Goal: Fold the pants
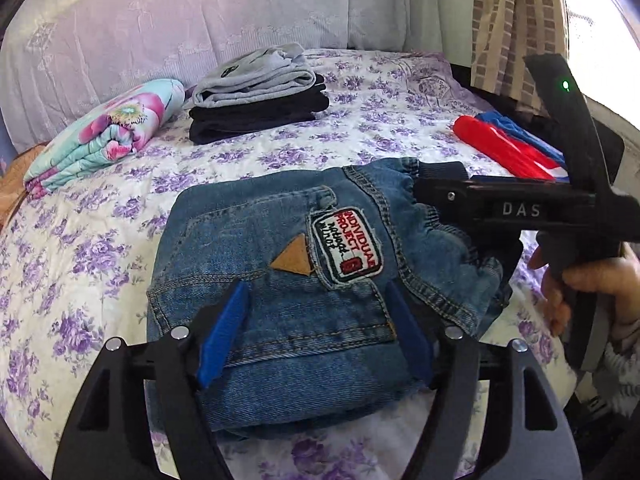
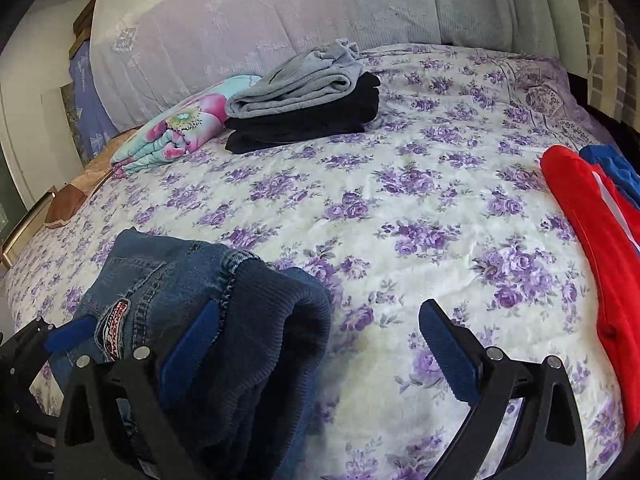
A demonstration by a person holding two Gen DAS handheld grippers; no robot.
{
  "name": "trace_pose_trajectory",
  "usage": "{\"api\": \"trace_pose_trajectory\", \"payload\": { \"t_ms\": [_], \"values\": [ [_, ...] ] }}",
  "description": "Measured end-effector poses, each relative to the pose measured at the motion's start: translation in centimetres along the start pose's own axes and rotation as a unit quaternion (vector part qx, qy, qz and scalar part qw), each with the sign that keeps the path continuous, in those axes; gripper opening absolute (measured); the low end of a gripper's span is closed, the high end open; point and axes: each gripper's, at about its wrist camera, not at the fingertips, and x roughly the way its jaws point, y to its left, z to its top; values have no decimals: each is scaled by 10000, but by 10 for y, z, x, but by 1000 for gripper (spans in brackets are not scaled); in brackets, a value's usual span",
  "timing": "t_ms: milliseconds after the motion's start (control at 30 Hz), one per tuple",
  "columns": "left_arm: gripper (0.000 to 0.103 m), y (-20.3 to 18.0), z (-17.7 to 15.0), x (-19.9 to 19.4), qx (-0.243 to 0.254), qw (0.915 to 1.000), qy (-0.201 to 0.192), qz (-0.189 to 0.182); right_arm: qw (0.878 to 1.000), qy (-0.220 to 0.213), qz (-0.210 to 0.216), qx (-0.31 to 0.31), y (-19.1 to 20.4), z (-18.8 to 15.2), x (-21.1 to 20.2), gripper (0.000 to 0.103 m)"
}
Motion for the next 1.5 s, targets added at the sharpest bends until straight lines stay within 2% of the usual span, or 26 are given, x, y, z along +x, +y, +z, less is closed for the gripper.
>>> {"api": "trace_pose_trajectory", "payload": {
  "t_ms": [100,167,233,300,333,433,600,733,800,867,967,1000,1100,1200,1233,1367,1433,1500],
  "values": [
    [70,13,4,-12,-324,9989,-36,-331,9997,-215,14,146,0,3,-16,99],
    [70,22,9,-24,-508,9978,-145,-410,9989,-439,-10,156,0,4,-37,99],
    [74,34,13,-40,-663,9967,-372,-284,9982,-587,63,-51,8,1,-60,99],
    [81,46,18,-50,-799,9955,-490,-119,9980,-577,31,-247,16,-5,-72,99],
    [81,55,20,-54,-900,9945,-534,-29,9979,-561,47,-325,20,-9,-76,99],
    [81,70,17,-50,-1074,9933,-406,95,9982,-333,37,-503,29,-26,-78,99],
    [83,77,-8,-16,-1189,9925,232,140,9994,210,-110,-271,13,-48,-53,99],
    [94,92,-23,-2,-1618,9863,286,-160,9996,236,85,-110,7,-56,-45,99],
    [94,96,-24,1,-1727,9841,323,-252,9995,197,6,-244,11,-55,-45,99],
    [94,94,-23,-1,-1654,9856,285,-189,9995,230,31,-235,11,-53,-48,99],
    [90,94,-15,-15,-1590,9871,156,-140,9996,107,266,-1,9,-45,-65,99],
    [90,97,-12,-23,-1617,9867,81,-172,9988,51,470,129,5,-42,-72,99],
    [91,109,-3,-44,-1852,9817,-56,-449,9882,83,1341,730,-6,-33,-82,99],
    [95,123,0,-58,-2213,9698,-74,-1025,9716,224,1957,1309,-15,-32,-80,99],
    [97,125,-1,-59,-2293,9671,-62,-1103,9662,310,2100,1460,-17,-34,-77,99],
    [98,126,-12,-40,-2436,9640,293,-1022,9611,559,2067,1746,-21,-42,-59,99],
    [98,124,-18,-23,-2525,9603,574,-1036,9532,664,2149,2022,-29,-47,-50,99],
    [98,120,-21,-12,-2514,9606,741,-928,9417,776,2297,2335,-39,-52,-42,99]
  ]
}}
